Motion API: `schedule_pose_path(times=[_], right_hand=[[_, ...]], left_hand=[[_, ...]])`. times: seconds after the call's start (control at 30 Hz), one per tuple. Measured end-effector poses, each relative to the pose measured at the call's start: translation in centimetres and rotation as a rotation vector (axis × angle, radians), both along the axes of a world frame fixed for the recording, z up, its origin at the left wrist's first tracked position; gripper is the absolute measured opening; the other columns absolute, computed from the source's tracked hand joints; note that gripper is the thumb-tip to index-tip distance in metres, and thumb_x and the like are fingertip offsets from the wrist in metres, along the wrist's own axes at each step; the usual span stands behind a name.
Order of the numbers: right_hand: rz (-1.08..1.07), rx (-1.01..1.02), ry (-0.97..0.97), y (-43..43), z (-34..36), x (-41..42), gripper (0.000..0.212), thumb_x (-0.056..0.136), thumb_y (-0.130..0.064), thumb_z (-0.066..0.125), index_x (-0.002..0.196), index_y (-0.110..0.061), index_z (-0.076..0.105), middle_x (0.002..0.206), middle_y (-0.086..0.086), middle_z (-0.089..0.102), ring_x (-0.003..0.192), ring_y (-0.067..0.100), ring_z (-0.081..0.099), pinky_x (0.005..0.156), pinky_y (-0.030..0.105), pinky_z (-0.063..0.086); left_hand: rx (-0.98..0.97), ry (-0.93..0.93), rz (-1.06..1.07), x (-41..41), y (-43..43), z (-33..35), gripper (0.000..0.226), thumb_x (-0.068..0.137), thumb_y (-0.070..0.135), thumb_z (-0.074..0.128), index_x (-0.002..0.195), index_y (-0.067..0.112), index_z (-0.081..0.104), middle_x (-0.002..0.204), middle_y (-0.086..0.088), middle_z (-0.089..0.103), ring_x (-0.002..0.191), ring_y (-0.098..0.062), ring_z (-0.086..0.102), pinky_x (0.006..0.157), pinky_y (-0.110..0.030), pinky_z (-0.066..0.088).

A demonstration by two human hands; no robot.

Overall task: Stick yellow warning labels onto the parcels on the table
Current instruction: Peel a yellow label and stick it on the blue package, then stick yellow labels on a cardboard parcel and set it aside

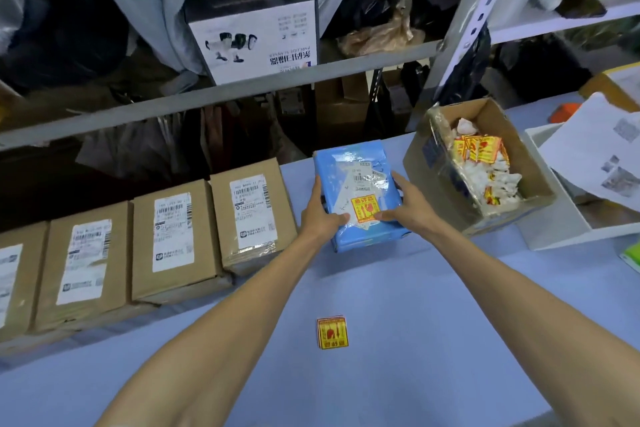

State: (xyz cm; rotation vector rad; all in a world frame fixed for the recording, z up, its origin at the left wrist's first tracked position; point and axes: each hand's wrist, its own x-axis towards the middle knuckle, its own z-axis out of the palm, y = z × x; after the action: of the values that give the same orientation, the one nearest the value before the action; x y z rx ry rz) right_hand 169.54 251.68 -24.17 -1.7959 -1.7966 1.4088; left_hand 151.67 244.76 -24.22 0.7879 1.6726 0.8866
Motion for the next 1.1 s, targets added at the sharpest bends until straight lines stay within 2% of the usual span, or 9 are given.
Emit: schedule_pose_path(times=[0.13, 0.3, 0.4, 0.53, 0.6, 0.7, 0.8, 1.0, 1.1], right_hand=[[0.069, 0.034, -0.062, 0.7, -1.0, -1.0, 0.102, 0.077, -0.016, 0.079, 0.153, -0.017, 0.011, 0.153, 0.003, 0.033, 0.138, 0.023, 0.034, 0.108, 0.035, 0.032], [0.081, 0.067, -0.043, 0.8, -2.3, -1.5, 0.096, 0.080, -0.012, 0.076, 0.153, -0.017, 0.015, 0.147, 0.007, 0.039, 0.132, 0.024, 0.041, 0.103, 0.034, 0.038], [0.094, 0.108, -0.054, 0.4, -2.1, -1.7, 0.090, 0.081, -0.009, 0.074, 0.152, -0.011, 0.017, 0.151, 0.008, 0.035, 0.138, 0.026, 0.035, 0.109, 0.038, 0.035], [0.187, 0.189, -0.230, 0.3, -1.3, -2.7, 0.082, 0.080, -0.011, 0.074, 0.148, -0.006, 0.027, 0.141, 0.015, 0.042, 0.131, 0.032, 0.040, 0.099, 0.032, 0.036], [0.242, 0.235, -0.349, 0.1, -0.4, -3.6, 0.072, 0.082, -0.009, 0.072, 0.143, -0.005, 0.034, 0.140, 0.018, 0.039, 0.127, 0.035, 0.042, 0.100, 0.037, 0.037], [0.354, 0.337, -0.462, -0.7, 1.1, -5.1, 0.063, 0.080, -0.002, 0.068, 0.137, -0.005, 0.041, 0.143, 0.017, 0.035, 0.128, 0.035, 0.039, 0.101, 0.042, 0.040], [0.486, 0.381, -0.453, -1.9, 2.2, -7.2, 0.065, 0.078, 0.003, 0.066, 0.138, -0.007, 0.042, 0.142, 0.013, 0.038, 0.130, 0.033, 0.039, 0.101, 0.043, 0.041], [0.660, 0.358, -0.405, -4.5, 3.6, -12.5, 0.066, 0.082, -0.008, 0.069, 0.141, -0.007, 0.038, 0.139, 0.014, 0.043, 0.128, 0.033, 0.044, 0.101, 0.039, 0.040], [0.661, 0.313, -0.375, -5.5, 3.5, -14.9, 0.060, 0.084, -0.018, 0.069, 0.135, -0.004, 0.042, 0.133, 0.017, 0.046, 0.122, 0.035, 0.047, 0.098, 0.040, 0.042]], left_hand=[[-0.016, 0.019, 0.021, -0.5, 1.2, -1.5, 0.100, 0.078, -0.003, 0.071, 0.151, 0.036, 0.014, 0.133, -0.003, 0.053, 0.121, -0.021, 0.053, 0.096, -0.038, 0.049], [-0.035, 0.024, 0.032, -1.0, 1.3, -2.9, 0.101, 0.080, -0.001, 0.071, 0.151, 0.039, 0.011, 0.132, -0.002, 0.053, 0.120, -0.022, 0.053, 0.096, -0.042, 0.051], [-0.007, 0.074, -0.066, -1.1, 1.4, -2.9, 0.099, 0.083, 0.002, 0.069, 0.152, 0.032, 0.004, 0.135, -0.001, 0.052, 0.121, -0.021, 0.051, 0.099, -0.043, 0.048], [0.093, 0.234, -0.126, -1.0, 1.1, -2.0, 0.083, 0.073, 0.009, 0.076, 0.140, 0.024, 0.030, 0.130, -0.003, 0.054, 0.121, -0.025, 0.051, 0.097, -0.048, 0.048], [0.127, 0.272, -0.117, -1.6, 0.7, -1.3, 0.073, 0.076, 0.015, 0.075, 0.138, 0.022, 0.036, 0.133, -0.004, 0.052, 0.124, -0.025, 0.048, 0.101, -0.049, 0.044], [0.142, 0.386, -0.096, -4.0, -0.3, 0.2, 0.060, 0.089, 0.019, 0.064, 0.142, 0.009, 0.038, 0.140, -0.011, 0.047, 0.129, -0.025, 0.044, 0.108, -0.039, 0.039], [0.186, 0.534, -0.080, -7.0, -2.2, 1.7, 0.046, 0.090, 0.012, 0.059, 0.134, 0.006, 0.048, 0.130, -0.012, 0.053, 0.122, -0.026, 0.050, 0.102, -0.032, 0.039], [-0.004, 0.858, -0.056, -12.1, -6.7, 2.8, 0.048, 0.089, 0.013, 0.056, 0.135, 0.009, 0.043, 0.133, -0.012, 0.044, 0.125, -0.029, 0.038, 0.104, -0.036, 0.033], [-0.094, 0.754, -0.021, -13.1, -7.9, 2.8, 0.050, 0.086, 0.011, 0.056, 0.133, 0.009, 0.039, 0.132, -0.014, 0.039, 0.122, -0.033, 0.040, 0.101, -0.039, 0.036]])
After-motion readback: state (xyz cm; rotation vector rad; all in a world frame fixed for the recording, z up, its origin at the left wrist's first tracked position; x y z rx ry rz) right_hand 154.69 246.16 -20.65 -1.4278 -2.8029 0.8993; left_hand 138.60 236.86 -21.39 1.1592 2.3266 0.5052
